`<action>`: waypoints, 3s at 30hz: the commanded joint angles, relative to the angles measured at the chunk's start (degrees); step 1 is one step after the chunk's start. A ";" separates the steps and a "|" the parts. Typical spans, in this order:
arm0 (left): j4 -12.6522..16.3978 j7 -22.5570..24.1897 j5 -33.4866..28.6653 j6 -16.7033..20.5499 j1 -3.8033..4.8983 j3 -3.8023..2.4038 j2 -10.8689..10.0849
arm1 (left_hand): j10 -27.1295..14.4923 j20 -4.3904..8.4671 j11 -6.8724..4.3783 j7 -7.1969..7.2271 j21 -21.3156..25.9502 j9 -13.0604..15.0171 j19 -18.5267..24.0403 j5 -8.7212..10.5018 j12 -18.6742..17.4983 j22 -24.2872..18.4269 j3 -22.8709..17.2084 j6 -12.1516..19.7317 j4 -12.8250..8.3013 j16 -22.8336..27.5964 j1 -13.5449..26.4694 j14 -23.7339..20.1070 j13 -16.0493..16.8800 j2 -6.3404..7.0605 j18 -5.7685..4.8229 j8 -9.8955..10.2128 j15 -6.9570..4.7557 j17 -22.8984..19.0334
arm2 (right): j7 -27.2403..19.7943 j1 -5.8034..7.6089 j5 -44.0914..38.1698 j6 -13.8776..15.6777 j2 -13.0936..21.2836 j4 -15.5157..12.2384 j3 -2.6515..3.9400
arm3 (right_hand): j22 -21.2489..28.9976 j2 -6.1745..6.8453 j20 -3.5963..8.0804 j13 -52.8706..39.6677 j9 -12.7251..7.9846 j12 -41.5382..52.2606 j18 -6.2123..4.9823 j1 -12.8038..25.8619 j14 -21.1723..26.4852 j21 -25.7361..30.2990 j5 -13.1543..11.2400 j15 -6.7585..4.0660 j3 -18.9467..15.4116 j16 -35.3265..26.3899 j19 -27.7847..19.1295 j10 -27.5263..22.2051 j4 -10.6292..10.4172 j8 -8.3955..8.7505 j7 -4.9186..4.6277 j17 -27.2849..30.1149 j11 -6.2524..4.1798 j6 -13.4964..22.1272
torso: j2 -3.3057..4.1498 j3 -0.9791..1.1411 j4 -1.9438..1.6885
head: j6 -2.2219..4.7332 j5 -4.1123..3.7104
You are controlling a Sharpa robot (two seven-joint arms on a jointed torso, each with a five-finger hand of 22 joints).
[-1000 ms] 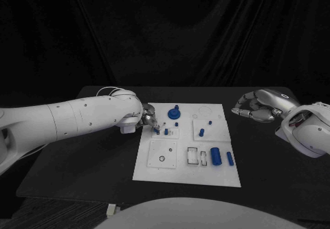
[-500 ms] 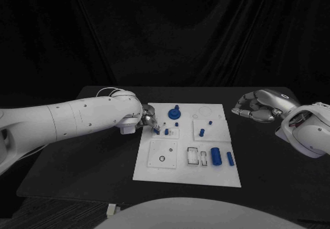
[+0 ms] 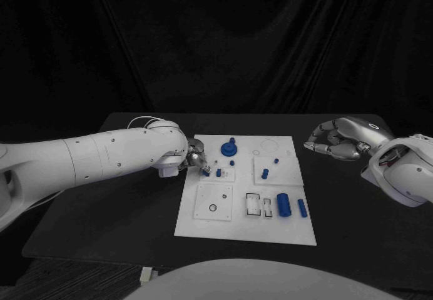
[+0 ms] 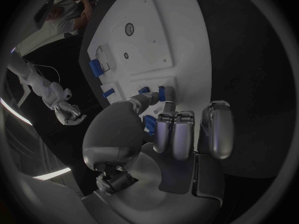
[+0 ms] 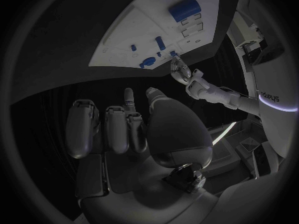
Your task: Assemble the parts on the task board
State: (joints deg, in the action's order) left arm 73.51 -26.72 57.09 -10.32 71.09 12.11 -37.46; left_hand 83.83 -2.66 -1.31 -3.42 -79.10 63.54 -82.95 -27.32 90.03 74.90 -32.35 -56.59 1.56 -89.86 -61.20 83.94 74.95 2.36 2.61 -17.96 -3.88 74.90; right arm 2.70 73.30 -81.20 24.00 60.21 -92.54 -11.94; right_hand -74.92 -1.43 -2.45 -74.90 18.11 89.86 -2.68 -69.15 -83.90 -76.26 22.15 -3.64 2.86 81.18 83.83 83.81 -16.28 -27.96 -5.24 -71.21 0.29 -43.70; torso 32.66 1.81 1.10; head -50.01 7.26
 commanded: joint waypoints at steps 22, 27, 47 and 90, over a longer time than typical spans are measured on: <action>-0.49 0.64 -0.11 -1.40 -0.73 0.08 0.73 | 6.17 -0.32 0.35 0.50 0.84 -0.27 0.18 7.72 -0.03 11.13 -2.38 0.53 -4.65 -0.14 1.34 6.06 15.05 -1.38 0.35 0.78 0.42 15.10 | 0.60 -0.19 -0.13 -0.11 0.01 0.02 0.04 | -10.72 0.13 -0.39 -15.10 -0.08 0.14 -0.59 -0.62 -2.87 0.38 0.22 0.26 -0.37 -0.21 0.99 6.19 0.07 0.03 -0.12 0.06 0.33 -0.36 | -0.01 0.00 0.02 | 0.01 -0.14; -0.66 0.69 -0.11 -1.54 -0.78 0.08 0.79 | 6.17 -0.18 0.15 0.86 1.14 -1.52 0.22 17.75 -0.03 11.10 6.05 -0.22 1.25 -0.14 3.99 6.06 15.05 -2.37 0.38 2.03 0.24 15.10 | 0.58 -0.27 -0.13 -0.14 -0.04 0.07 0.04 | -10.72 0.13 -0.39 -15.10 -0.08 0.14 -0.59 -0.62 -2.87 0.38 0.22 0.26 -0.37 -0.21 0.99 6.19 0.07 0.03 -0.12 0.06 0.33 -0.36 | 0.03 -0.01 0.03 | 0.01 -0.04; -1.60 0.35 -0.11 -1.89 -1.00 0.08 1.15 | 6.17 -0.03 -0.07 1.21 0.98 -0.45 -0.10 23.89 -0.03 11.22 17.42 -2.42 11.22 -0.14 9.12 6.06 15.05 -3.94 0.32 0.50 0.05 15.10 | 0.65 -0.40 -0.13 -0.55 -0.22 0.29 0.04 | -10.72 0.16 -0.38 -15.10 -0.10 0.14 -0.59 -0.81 -2.85 0.40 0.38 0.25 -0.34 -0.27 0.99 6.19 0.17 0.05 -0.11 0.18 0.32 -0.36 | 0.03 -0.03 0.03 | 0.01 -0.21; -0.01 6.66 -0.10 7.51 -0.78 0.05 -1.27 | 6.17 0.15 -0.23 1.39 0.65 10.04 -0.37 14.03 -0.03 11.36 25.71 2.80 14.05 -0.14 4.14 6.06 15.05 -5.85 0.23 -6.49 -0.09 15.10 | 0.57 -0.46 -0.13 -0.18 0.22 0.02 0.04 | -10.65 0.16 -0.38 -15.10 -0.17 0.14 -0.64 -0.88 -2.84 0.62 0.48 0.23 -0.37 -0.29 0.91 6.19 0.14 0.11 -0.14 0.20 0.30 -0.30 | 0.00 -0.03 0.04 | 0.01 -0.40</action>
State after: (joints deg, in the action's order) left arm 72.95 -24.31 57.01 -8.64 70.36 12.15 -38.38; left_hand 84.03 -2.45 -1.53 -2.05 -78.09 73.27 -83.16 -12.87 90.03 74.90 -6.79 -53.41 15.71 -89.86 -56.38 83.95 74.95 -3.59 2.61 -23.88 -3.88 74.91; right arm 2.69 73.00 -81.20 23.56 60.28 -92.36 -11.94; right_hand -74.91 -1.21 -2.45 -74.90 18.03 89.86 -2.68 -69.37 -83.90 -75.80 22.40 -3.64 2.70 81.02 83.83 83.81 -16.12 -27.96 -5.25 -71.04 0.29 -43.70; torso 32.69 1.79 1.12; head -50.01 6.95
